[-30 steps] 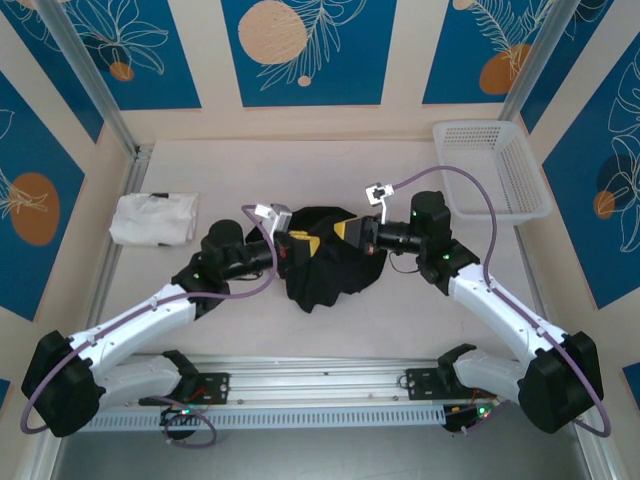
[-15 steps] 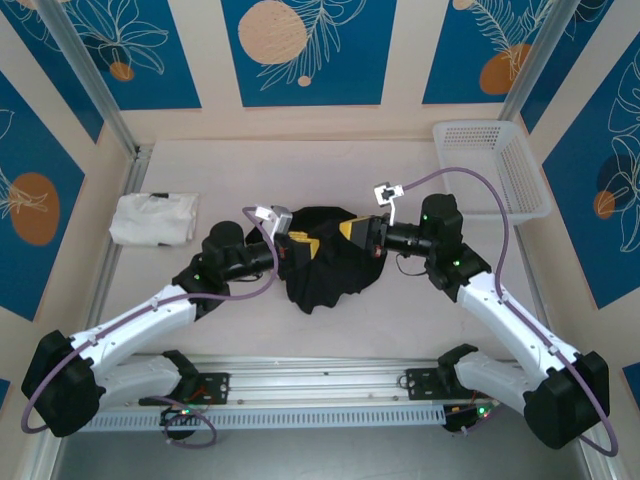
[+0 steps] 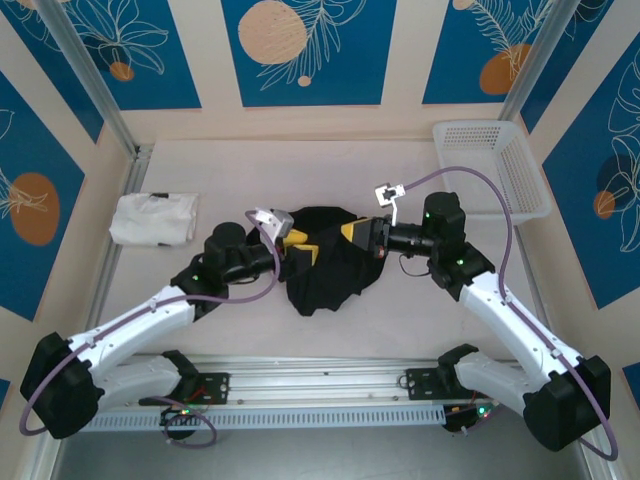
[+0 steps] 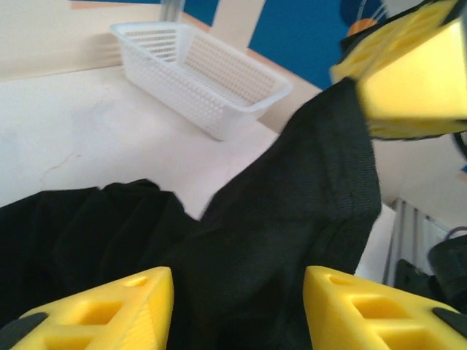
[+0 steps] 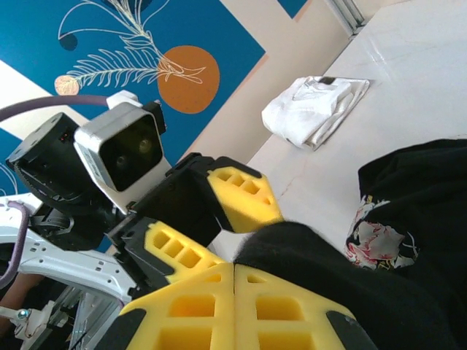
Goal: Fold the inside-out t-shirt
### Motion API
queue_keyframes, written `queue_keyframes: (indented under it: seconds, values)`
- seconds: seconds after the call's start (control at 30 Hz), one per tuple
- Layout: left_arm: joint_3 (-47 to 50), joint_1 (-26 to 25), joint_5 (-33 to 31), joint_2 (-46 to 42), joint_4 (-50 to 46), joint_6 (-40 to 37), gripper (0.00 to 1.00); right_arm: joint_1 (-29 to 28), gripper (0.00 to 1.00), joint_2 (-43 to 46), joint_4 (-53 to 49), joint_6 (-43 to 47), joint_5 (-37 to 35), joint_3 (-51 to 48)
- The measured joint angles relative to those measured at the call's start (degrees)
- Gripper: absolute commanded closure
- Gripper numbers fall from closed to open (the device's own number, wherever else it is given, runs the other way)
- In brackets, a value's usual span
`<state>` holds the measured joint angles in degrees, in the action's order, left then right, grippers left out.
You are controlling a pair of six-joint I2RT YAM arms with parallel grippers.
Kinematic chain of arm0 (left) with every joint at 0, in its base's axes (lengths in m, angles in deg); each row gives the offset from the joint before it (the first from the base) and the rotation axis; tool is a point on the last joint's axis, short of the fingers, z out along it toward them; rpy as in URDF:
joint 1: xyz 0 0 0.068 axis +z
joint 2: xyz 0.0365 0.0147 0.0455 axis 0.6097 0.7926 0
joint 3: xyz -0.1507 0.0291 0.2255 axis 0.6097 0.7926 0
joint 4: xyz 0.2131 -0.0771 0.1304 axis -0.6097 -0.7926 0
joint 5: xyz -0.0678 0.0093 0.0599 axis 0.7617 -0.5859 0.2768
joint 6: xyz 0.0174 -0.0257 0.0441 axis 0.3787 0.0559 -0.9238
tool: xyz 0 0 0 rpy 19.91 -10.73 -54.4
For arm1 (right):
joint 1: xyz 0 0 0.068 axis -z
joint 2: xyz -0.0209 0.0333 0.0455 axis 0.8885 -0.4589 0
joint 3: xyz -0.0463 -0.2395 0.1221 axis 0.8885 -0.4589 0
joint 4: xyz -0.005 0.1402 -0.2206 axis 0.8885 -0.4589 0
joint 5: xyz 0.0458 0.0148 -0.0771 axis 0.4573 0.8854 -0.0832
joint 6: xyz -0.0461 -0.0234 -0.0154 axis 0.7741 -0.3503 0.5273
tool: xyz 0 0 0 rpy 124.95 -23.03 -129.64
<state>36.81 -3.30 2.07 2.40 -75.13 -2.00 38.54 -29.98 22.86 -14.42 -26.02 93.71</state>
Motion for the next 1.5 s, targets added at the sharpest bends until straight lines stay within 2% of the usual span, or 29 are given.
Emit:
queue_keyframes:
  seconds: [0.17,0.43,0.7,0.83,0.93,1.13,1.27,1.4,1.5]
  values:
    - [-0.7,0.0,-5.51,-3.54,-5.11,-8.59,0.43,0.02,1.0,-0.11,-0.85,-0.02,0.87,0.87]
    - [-1.11,-0.57,-3.48,-7.17,-4.85,-23.82,0.43,0.17,1.0,-1.97,-1.88,0.0,1.9,2.34]
    - [-8.76,-6.21,-4.2,0.59,-8.72,-42.58,0.42,0.17,1.0,-3.54,-2.1,0.0,3.13,2.97]
    - [-10.49,-7.34,-4.98,4.35,-9.14,-48.57,0.45,0.26,1.0,-3.54,-2.08,0.0,3.43,2.97]
    - [-10.64,-7.74,-5.31,6.4,-9.18,-51.34,0.51,0.31,1.0,-3.54,-2.08,0.0,3.43,2.97]
    - [-10.14,-8.41,-6.8,7.26,-6.91,-53.57,0.76,0.76,1.0,-3.54,-2.16,-0.02,3.39,2.97]
    - [-10.12,-8.46,-7.17,7.74,-7.08,-52.81,0.98,1.22,1.0,-3.48,-4.28,0.46,2.67,3.06]
    - [-10.12,-8.46,-5.95,7.61,-10.49,-50.27,1.0,1.16,1.0,-3.43,-10.67,2.54,-0.07,4.33]
    - [-9.11,-8.81,-4.44,5.66,-15.37,-47.67,1.0,0.48,0.9,-3.43,-16.2,5.31,-2.91,5.92]
